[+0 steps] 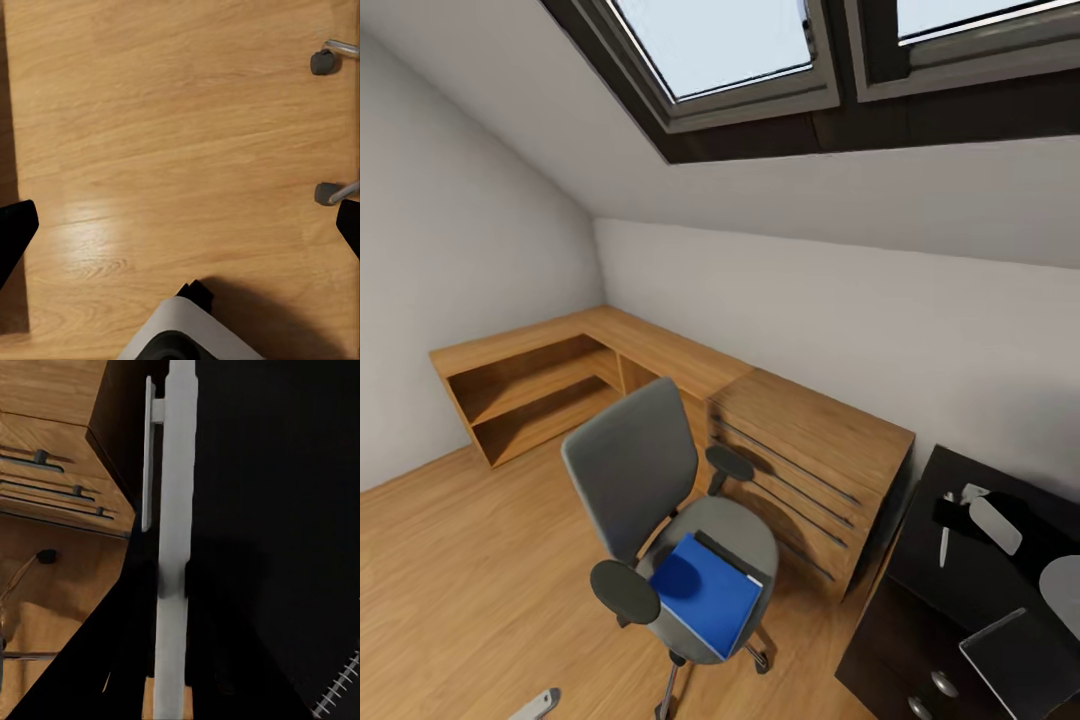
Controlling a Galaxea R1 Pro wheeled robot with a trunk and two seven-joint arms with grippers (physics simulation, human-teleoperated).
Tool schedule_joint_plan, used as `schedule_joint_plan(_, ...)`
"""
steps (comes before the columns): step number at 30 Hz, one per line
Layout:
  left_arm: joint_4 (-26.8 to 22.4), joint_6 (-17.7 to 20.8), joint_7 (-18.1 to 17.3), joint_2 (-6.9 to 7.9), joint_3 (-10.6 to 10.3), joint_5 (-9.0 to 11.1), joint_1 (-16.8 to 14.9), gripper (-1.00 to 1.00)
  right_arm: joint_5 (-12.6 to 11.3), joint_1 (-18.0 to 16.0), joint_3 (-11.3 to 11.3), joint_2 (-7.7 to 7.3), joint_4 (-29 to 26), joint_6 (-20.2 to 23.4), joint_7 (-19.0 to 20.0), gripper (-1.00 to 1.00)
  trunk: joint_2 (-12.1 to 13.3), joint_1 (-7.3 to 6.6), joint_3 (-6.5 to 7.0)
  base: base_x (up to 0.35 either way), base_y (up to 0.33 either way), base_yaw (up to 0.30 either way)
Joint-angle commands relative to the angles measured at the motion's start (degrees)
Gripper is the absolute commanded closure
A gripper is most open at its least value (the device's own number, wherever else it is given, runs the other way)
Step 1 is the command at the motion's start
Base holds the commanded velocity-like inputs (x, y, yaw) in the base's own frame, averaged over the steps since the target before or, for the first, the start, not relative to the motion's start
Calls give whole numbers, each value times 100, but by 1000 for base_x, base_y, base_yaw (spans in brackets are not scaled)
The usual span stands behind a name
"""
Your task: In the bedroom, organize the workspace by keeping the computer under the desk, ensuring the monitor is on the desk, placing the keyboard on the desk next to the monitor, placing the mouse on the desk next to the keyboard, moving the folder from the swivel chair onto the desk next to the mouse, stacking the notebook on top of the folder with the pen on top of the notebook, and positioning the swivel chair next to the desk.
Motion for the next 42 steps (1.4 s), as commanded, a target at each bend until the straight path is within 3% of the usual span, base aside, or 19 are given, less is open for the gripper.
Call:
schedule_joint_plan(1,-8,-19,39,13,-48,56,-3,-100,-61,-6,47,-7,-12,11,1,100,-13,5,-13,55,0,0)
schedule_joint_plan(6,-187,-13,48,27,-7,79,-3,-100,-44,-6,62,-13,2,-3,8,100,-13,5,-13,14,0,0)
schedule_joint_plan(15,-456,-88,55,49,0,99,-4,-100,-10,-6,75,-12,12,-14,-13,100,-374,203,-175,0,0,0)
schedule_joint_plan(21,-1027,-165,52,259,17,185,-1,-100,126,-6,97,-3,257,-30,-17,100,-615,335,-282,0,0,0)
schedule_joint_plan(22,-1909,-115,51,483,21,464,325,-100,172,-6,107,11,343,-38,-18,100,-655,357,-300,0,0,0)
schedule_joint_plan(24,-2254,-22,51,597,21,591,482,-100,179,-6,109,21,354,-39,-18,100,-735,401,-336,0,0,0)
schedule_joint_plan(26,-2791,270,51,800,22,843,714,-100,186,-6,110,36,364,-40,-18,100,-815,445,-372,0,0,0)
schedule_joint_plan(27,-3108,521,51,932,22,1060,863,-100,191,-6,110,43,368,-41,-18,100,-856,466,-390,0,0,0)
schedule_joint_plan(29,-3342,743,51,1035,22,1288,985,-100,193,-6,110,51,371,-39,-18,100,-936,510,-426,0,0,0)
schedule_joint_plan(32,-3704,1102,44,1204,19,1800,1187,-100,197,-8,104,93,374,-40,-18,100,-1056,576,-480,0,0,0)
schedule_joint_plan(42,-3754,1156,42,1230,14,1882,1218,-100,199,-7,102,100,375,-41,-18,100,-1457,796,-659,0,0,0)
